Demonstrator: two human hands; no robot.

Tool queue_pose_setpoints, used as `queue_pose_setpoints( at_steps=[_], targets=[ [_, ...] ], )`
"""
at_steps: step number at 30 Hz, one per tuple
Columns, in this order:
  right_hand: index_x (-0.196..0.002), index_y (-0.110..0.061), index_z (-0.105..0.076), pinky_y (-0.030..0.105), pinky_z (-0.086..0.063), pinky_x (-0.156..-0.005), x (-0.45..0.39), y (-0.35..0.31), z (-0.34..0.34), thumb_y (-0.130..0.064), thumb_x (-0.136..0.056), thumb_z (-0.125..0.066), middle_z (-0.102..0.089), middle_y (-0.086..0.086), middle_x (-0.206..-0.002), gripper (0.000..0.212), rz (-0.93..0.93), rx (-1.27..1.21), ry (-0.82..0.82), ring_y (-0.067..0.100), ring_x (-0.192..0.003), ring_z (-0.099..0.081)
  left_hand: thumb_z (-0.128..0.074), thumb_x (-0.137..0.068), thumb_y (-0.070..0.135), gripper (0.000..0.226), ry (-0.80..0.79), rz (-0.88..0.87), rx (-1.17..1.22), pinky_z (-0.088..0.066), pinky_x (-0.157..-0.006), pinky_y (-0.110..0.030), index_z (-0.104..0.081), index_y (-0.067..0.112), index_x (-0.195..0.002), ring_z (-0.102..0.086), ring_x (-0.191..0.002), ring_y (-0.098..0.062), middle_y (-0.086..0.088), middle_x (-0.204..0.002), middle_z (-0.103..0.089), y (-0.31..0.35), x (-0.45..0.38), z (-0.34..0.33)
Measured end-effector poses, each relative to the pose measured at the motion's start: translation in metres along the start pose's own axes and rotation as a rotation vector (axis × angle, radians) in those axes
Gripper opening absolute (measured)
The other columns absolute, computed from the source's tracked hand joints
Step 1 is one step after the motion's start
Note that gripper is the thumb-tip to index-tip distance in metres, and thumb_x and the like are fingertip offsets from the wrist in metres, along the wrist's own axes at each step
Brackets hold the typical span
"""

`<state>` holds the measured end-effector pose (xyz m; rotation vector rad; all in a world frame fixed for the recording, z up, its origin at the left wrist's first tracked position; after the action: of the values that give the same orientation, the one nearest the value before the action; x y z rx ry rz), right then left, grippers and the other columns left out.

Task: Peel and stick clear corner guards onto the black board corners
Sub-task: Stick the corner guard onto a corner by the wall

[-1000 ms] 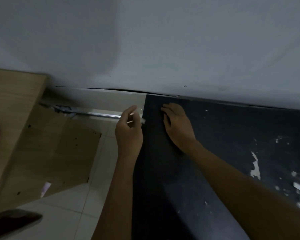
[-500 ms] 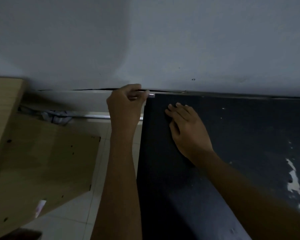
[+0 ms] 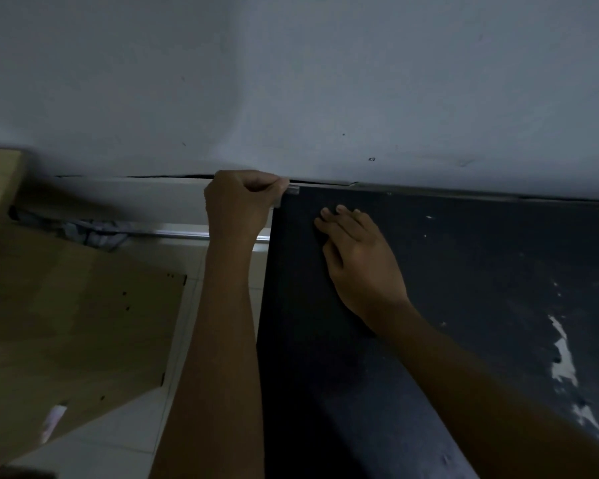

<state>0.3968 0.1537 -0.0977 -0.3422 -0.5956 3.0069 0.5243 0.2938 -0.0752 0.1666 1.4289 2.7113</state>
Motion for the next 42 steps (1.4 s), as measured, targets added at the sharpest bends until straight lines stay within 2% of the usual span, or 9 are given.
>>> queue_pose_setpoints(
  at_steps=[5,9,15,20,24,27,30,36,42],
  targets=[
    [-0.121,-0.002,-0.066,0.03,-0.022,-0.114,0.0,-0.001,0.001,-0.014,-0.092,-0.042,-0.066,0.014,-0.127,0.04,0.014,0.015,0.003,0.032,-0.122,-0.059,-0.083,-0.083,0.03,0.017,0.086,0.18,0.205,-0.06,-0.09,-0.031,-0.082,0.022,-0.097,-0.073,-0.086,-0.004,0.011,-0.087,-0.078,-0.006,0.012,-0.012],
    [-0.121,-0.002,-0.066,0.033,-0.025,-0.113,0.0,-0.001,0.001,-0.015,-0.093,-0.04,-0.066,0.015,-0.127,0.041,0.013,0.014,-0.006,0.033,-0.123,-0.059,-0.083,-0.083,0.031,0.017,0.223,0.299,0.372,-0.058,-0.089,-0.021,-0.082,0.023,-0.098,-0.072,-0.088,0.003,0.014,-0.089,-0.078,-0.005,0.023,-0.027],
    [-0.121,-0.002,-0.067,0.032,-0.024,-0.113,0.0,0.0,0.0,-0.012,-0.093,-0.045,-0.066,0.015,-0.127,0.037,0.0,0.006,-0.006,0.032,-0.122,-0.059,-0.073,-0.093,0.027,0.009,0.353,0.192,0.352,-0.048,-0.075,-0.005,-0.08,0.023,-0.098,-0.067,-0.083,0.01,0.019,-0.088,-0.073,0.001,0.035,-0.04],
    [-0.122,-0.002,-0.066,0.034,-0.027,-0.113,0.0,-0.001,0.0,-0.016,-0.093,-0.04,-0.066,0.014,-0.128,0.042,-0.01,-0.006,-0.018,0.032,-0.124,-0.058,-0.069,-0.096,0.028,0.016,0.375,0.139,0.238,-0.046,-0.073,-0.004,-0.08,0.018,-0.101,-0.065,-0.081,0.005,0.009,-0.094,-0.075,-0.001,0.031,-0.043],
    [-0.122,-0.002,-0.066,0.033,-0.026,-0.113,0.0,0.0,0.001,-0.013,-0.092,-0.046,-0.066,0.014,-0.128,0.037,-0.015,-0.01,-0.012,0.031,-0.124,-0.057,-0.065,-0.098,0.032,0.021,0.369,0.131,0.199,-0.05,-0.077,-0.011,-0.079,0.018,-0.103,-0.065,-0.084,0.002,0.008,-0.099,-0.075,-0.005,0.03,-0.045],
    [-0.122,-0.003,-0.066,0.033,-0.026,-0.114,0.0,-0.001,0.002,-0.016,-0.093,-0.042,-0.066,0.013,-0.128,0.04,-0.029,-0.013,-0.019,0.031,-0.125,-0.057,-0.064,-0.098,0.033,0.02,0.344,0.142,0.204,-0.052,-0.081,-0.015,-0.079,0.021,-0.103,-0.067,-0.089,-0.002,0.01,-0.1,-0.075,-0.006,0.03,-0.044],
    [-0.121,-0.003,-0.067,0.032,-0.025,-0.114,-0.002,-0.002,0.003,-0.017,-0.093,-0.041,-0.066,0.013,-0.128,0.041,-0.031,-0.01,-0.023,0.031,-0.125,-0.057,-0.067,-0.096,0.033,0.017,0.298,0.179,0.249,-0.048,-0.08,-0.009,-0.078,0.023,-0.105,-0.066,-0.094,0.001,0.013,-0.102,-0.074,-0.006,0.03,-0.043],
    [-0.121,-0.004,-0.067,0.032,-0.025,-0.114,-0.001,-0.002,0.001,-0.018,-0.093,-0.04,-0.066,0.013,-0.128,0.041,-0.035,-0.002,-0.017,0.03,-0.125,-0.057,-0.07,-0.093,0.034,0.015,0.273,0.191,0.242,-0.048,-0.082,-0.011,-0.076,0.025,-0.104,-0.063,-0.093,0.007,0.015,-0.1,-0.072,-0.007,0.026,-0.044],
    [-0.121,-0.005,-0.067,0.033,-0.027,-0.114,0.0,-0.001,0.001,-0.018,-0.093,-0.04,-0.065,0.013,-0.129,0.041,-0.023,-0.015,-0.015,0.029,-0.124,-0.058,-0.071,-0.094,0.035,0.022,0.236,0.177,0.219,-0.044,-0.069,0.001,-0.075,0.022,-0.11,-0.06,-0.084,0.016,0.01,-0.107,-0.071,-0.006,0.033,-0.043]
  ],
)
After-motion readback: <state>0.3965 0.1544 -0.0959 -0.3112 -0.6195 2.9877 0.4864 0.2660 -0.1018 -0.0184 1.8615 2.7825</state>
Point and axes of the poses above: each hand's wrist, its own x-axis away from the middle knuckle, its own z-axis out of the back of the hand, y = z × x, the point moved 1 cm from there along -x, towards the middle knuckle
